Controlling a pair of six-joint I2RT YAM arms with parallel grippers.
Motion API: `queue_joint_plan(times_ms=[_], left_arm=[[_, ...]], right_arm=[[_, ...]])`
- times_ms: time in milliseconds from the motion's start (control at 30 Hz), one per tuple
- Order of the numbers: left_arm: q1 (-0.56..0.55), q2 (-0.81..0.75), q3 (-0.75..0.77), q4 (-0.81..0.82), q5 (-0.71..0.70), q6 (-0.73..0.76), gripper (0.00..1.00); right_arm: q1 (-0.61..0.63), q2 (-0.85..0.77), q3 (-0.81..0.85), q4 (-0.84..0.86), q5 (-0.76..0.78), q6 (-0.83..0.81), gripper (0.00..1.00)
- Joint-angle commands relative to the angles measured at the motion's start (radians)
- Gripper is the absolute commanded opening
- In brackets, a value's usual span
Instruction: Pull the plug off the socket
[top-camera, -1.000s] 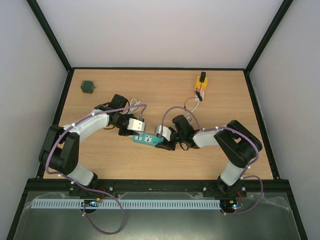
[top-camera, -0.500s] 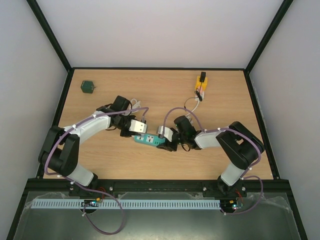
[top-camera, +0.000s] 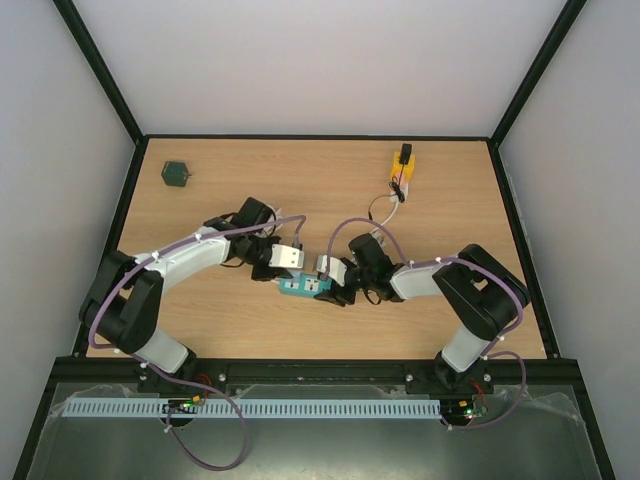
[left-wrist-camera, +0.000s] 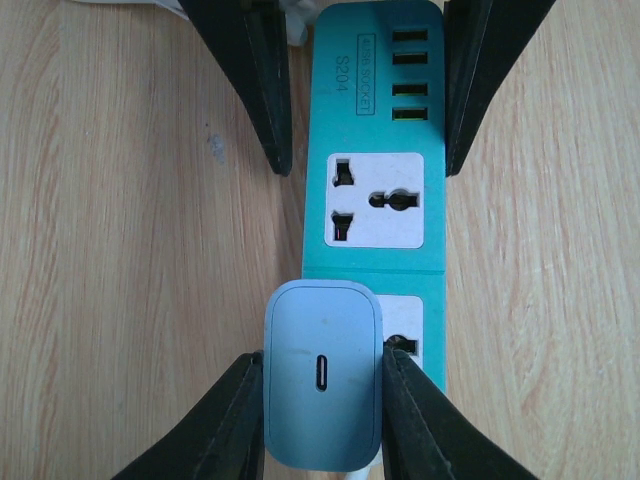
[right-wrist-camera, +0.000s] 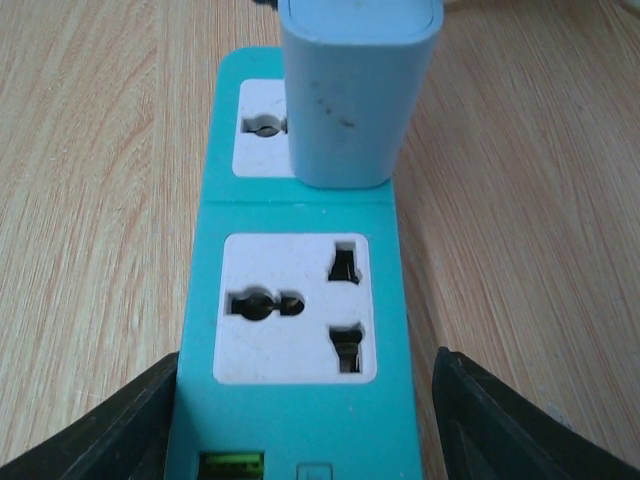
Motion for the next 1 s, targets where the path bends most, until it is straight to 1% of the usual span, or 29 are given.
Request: queue_joint_plan(times_ms=[0, 133, 233, 433, 567, 600, 700, 900, 967], left_arm=[[-0.041, 0.017, -0.025, 0.016, 0.052, -0.084, 0.19], [-0.052, 0.027, -0.027, 0.027, 0.058, -0.104, 0.18], [-0.052, 0.026, -0.032, 0.028, 0.069, -0.106, 0.22], [-0.051, 0.016, -0.054, 0.063, 0.078, -0.121, 0.39], [-0.047, 0.031, -0.050, 0.071, 0.080, -0.124, 0.51], [-0.045, 0.035, -0.049, 0.072, 0.082, -0.124, 0.52], [-0.041, 0.041, -0.049, 0.071, 0.093, -0.124, 0.51], [-0.036, 0.037, -0.070, 0.079, 0.084, -0.102, 0.43], [-0.032, 0.023, -0.073, 0.085, 0.098, -0.104, 0.38]], right_arm=[[-0.005, -0.007, -0.022, -0.025, 0.024, -0.005, 0.62], [-0.004, -0.005, -0.022, -0.029, 0.020, -0.009, 0.57], [-0.004, -0.004, -0.023, -0.032, 0.019, -0.014, 0.49], [-0.004, -0.005, -0.023, -0.033, 0.017, -0.018, 0.36], [-0.004, -0.006, -0.023, -0.035, 0.015, -0.021, 0.32], [-0.004, -0.006, -0.022, -0.034, 0.017, -0.021, 0.32], [-0.004, -0.006, -0.023, -0.034, 0.017, -0.022, 0.31], [-0.005, -0.007, -0.025, -0.038, 0.014, -0.028, 0.27], [-0.004, -0.006, -0.024, -0.039, 0.013, -0.029, 0.25]])
